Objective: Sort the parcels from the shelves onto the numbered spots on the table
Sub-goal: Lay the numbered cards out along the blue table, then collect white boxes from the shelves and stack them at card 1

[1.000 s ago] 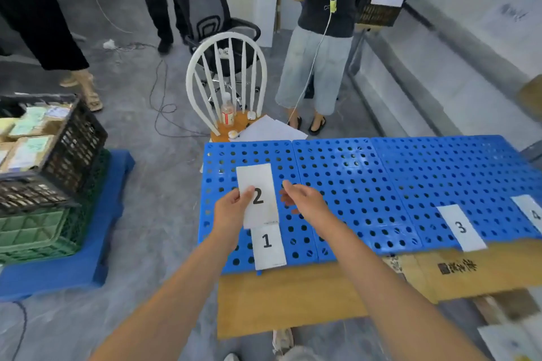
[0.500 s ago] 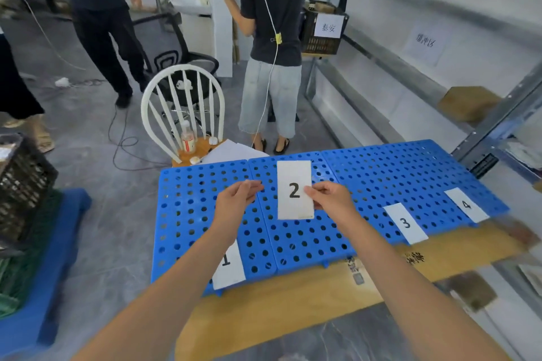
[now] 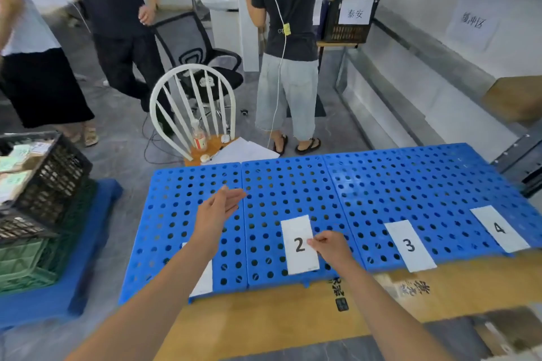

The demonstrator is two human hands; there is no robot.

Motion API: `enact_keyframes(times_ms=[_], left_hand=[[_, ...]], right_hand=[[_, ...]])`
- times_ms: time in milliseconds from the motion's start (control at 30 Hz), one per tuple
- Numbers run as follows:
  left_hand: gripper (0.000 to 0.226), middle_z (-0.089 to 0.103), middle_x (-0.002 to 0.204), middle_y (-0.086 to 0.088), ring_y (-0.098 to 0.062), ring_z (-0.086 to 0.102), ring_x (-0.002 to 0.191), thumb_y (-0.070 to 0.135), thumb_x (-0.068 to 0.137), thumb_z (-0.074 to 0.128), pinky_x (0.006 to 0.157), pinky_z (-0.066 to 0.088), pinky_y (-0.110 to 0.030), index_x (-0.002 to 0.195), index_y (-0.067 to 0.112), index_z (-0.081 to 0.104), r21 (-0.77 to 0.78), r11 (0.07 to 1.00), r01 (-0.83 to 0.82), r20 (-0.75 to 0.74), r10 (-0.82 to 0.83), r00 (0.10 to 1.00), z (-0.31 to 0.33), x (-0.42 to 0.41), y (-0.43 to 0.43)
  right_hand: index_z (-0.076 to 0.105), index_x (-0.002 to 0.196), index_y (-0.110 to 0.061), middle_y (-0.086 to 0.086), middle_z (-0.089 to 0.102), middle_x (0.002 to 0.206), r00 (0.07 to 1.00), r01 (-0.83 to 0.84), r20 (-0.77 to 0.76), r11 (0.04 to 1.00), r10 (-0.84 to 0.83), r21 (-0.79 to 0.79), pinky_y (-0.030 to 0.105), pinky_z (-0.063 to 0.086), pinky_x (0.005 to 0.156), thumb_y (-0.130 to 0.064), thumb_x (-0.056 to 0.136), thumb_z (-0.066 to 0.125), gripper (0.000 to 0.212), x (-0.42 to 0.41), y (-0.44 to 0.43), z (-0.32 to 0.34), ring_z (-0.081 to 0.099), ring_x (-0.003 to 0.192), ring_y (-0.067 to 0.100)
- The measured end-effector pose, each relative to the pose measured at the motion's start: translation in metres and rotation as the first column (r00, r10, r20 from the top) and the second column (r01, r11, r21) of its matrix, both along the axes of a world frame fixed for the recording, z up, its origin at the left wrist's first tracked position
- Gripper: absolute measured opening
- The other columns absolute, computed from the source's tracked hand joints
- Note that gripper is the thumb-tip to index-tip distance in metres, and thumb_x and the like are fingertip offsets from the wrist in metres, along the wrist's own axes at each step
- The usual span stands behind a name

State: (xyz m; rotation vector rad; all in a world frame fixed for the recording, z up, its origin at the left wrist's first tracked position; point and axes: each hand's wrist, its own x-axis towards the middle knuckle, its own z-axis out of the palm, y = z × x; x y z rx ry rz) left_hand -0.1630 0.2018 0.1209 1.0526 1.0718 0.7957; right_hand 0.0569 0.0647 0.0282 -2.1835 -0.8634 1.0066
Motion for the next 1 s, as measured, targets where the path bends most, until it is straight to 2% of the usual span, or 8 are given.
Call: enact_keyframes(times_ms=[167,367,500,633,733,800,867,1000], left_hand=[[0.039,0.074,0.102,-0.004,-0.015,0.068,0.102,0.031,0.102,0.041,0.1,0.048,-0.033,0.1,0.006,0.072,0.006,0.999,-0.052,-0.071,0.053,0.996,-0.005,0.015,-0.015],[0.041,0.075,0.101,-0.001,-0.014,0.068,0.102,0.032,0.102,0.041,0.097,0.048,-0.03,0.097,0.007,0.074,0.023,0.998,-0.063,-0.149,0.066,0.987,-0.005,0.024,-0.032],[0.041,0.074,0.104,-0.002,-0.014,0.067,0.103,0.032,0.102,0.04,0.1,0.047,-0.031,0.101,0.006,0.073,0.021,0.999,-0.043,-0.155,0.046,0.987,0.002,0.033,-0.033],[0.039,0.073,0.105,0.0,-0.013,0.065,0.105,0.031,0.103,0.039,0.102,0.045,-0.033,0.098,0.011,0.073,0.096,0.994,0.06,-0.188,-0.041,0.981,0.021,0.059,-0.034],[0.033,0.071,0.106,0.003,-0.012,0.063,0.106,0.03,0.1,0.043,0.101,0.045,-0.031,0.097,0.016,0.073,0.182,0.968,0.174,-0.217,-0.133,0.967,0.047,0.09,-0.032],[0.029,0.067,0.1,0.007,-0.008,0.061,0.095,0.033,0.098,0.045,0.087,0.047,-0.025,0.098,0.02,0.071,0.309,0.902,0.302,-0.289,-0.213,0.933,0.066,0.116,-0.031],[0.027,0.059,0.095,0.007,-0.003,0.053,0.08,0.036,0.099,0.042,0.072,0.041,-0.022,0.105,0.024,0.064,0.431,0.766,0.477,-0.458,-0.27,0.847,0.091,0.143,-0.031],[0.039,0.051,0.137,0.0,-0.017,0.047,0.124,0.032,0.1,0.042,0.105,0.032,-0.031,0.135,0.016,0.051,0.576,0.293,0.763,-0.751,-0.177,0.636,0.145,0.2,-0.021]], right_hand=[[0.042,0.057,-0.017,-0.003,0.039,0.056,0.996,-0.085,-0.009,0.995,0.084,-0.051,0.019,0.026,0.051,-0.025,0.091,0.062,0.041,0.007,-0.004,-0.03,0.04,0.052,0.007],[0.056,0.082,-0.01,0.001,0.057,0.08,1.0,-0.007,-0.031,0.998,0.005,-0.058,0.021,0.04,0.058,-0.028,0.089,0.065,0.021,0.007,-0.003,-0.037,0.054,0.074,0.014],[0.035,0.061,-0.013,0.003,0.037,0.062,0.999,0.018,0.033,0.998,-0.016,-0.061,0.024,0.032,0.056,-0.026,0.089,0.062,0.041,0.009,-0.014,-0.028,0.038,0.061,0.019],[0.025,0.056,-0.014,0.006,0.025,0.057,0.99,0.005,0.14,1.0,-0.006,0.011,0.027,0.03,0.053,-0.015,0.093,0.049,0.045,0.039,-0.015,0.015,0.028,0.054,0.02],[0.043,0.067,-0.005,0.017,0.041,0.069,0.966,0.1,0.226,0.99,-0.121,0.104,0.04,0.042,0.062,-0.019,0.096,0.045,0.032,0.073,-0.012,0.078,0.041,0.062,0.027],[0.049,0.075,0.004,0.025,0.05,0.077,0.938,0.137,0.296,0.977,-0.181,0.163,0.043,0.042,0.062,-0.021,0.097,0.044,0.033,0.096,-0.015,0.122,0.048,0.066,0.035],[0.06,0.099,0.006,0.023,0.061,0.102,0.909,0.149,0.352,0.962,-0.224,0.227,0.048,0.05,0.079,-0.029,0.1,0.044,0.038,0.116,-0.024,0.167,0.059,0.089,0.038],[0.047,0.138,-0.008,0.01,0.045,0.144,0.773,0.064,0.611,0.979,-0.172,0.194,0.038,0.035,0.106,-0.038,0.101,0.041,0.048,0.156,-0.059,0.254,0.046,0.128,0.028]])
